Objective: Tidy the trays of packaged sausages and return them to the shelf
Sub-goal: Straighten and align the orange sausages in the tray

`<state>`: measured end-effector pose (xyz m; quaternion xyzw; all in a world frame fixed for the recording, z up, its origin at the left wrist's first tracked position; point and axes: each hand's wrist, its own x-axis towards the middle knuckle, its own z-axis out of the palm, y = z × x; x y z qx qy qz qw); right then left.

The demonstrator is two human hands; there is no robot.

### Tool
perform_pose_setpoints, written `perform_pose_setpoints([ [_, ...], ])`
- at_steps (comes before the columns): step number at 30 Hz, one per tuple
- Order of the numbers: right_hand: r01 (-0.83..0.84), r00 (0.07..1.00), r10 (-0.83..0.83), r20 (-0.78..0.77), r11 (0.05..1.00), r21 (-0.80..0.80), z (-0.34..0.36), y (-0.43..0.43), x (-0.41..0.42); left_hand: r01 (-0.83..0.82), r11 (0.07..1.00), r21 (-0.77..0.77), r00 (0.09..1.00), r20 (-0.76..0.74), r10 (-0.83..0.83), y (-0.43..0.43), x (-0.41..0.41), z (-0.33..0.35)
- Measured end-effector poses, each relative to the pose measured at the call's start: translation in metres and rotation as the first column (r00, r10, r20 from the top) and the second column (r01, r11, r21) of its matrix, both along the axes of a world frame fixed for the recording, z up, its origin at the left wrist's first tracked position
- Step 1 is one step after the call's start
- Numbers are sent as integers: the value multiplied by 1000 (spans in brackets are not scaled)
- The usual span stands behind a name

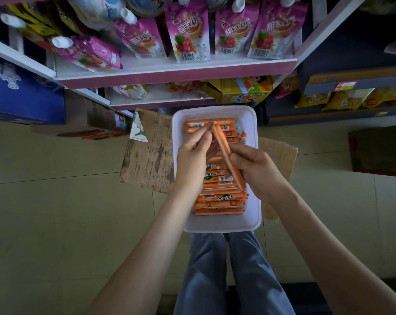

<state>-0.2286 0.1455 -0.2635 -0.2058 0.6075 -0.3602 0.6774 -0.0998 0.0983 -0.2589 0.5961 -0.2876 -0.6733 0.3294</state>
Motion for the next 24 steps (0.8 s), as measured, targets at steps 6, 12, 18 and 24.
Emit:
perform_pose_setpoints([
  [6, 185, 901, -235, 365, 968, 169, -3, 2, -9, 171, 985, 32, 985, -16, -171, -1, 6, -6],
  [12, 181, 823, -247, 511, 968, 177, -8, 3, -13, 377, 926, 32, 926, -31, -376, 2, 14, -14],
  [18, 28, 993, -29, -117, 1000, -9, -32, 6, -11, 547, 837, 10, 740, 461, -489, 6, 23, -39],
  [24, -570, 359, 486, -797, 790, 225, -90, 7, -5, 818, 562, 122, 238, 818, -524, 22, 37, -89],
])
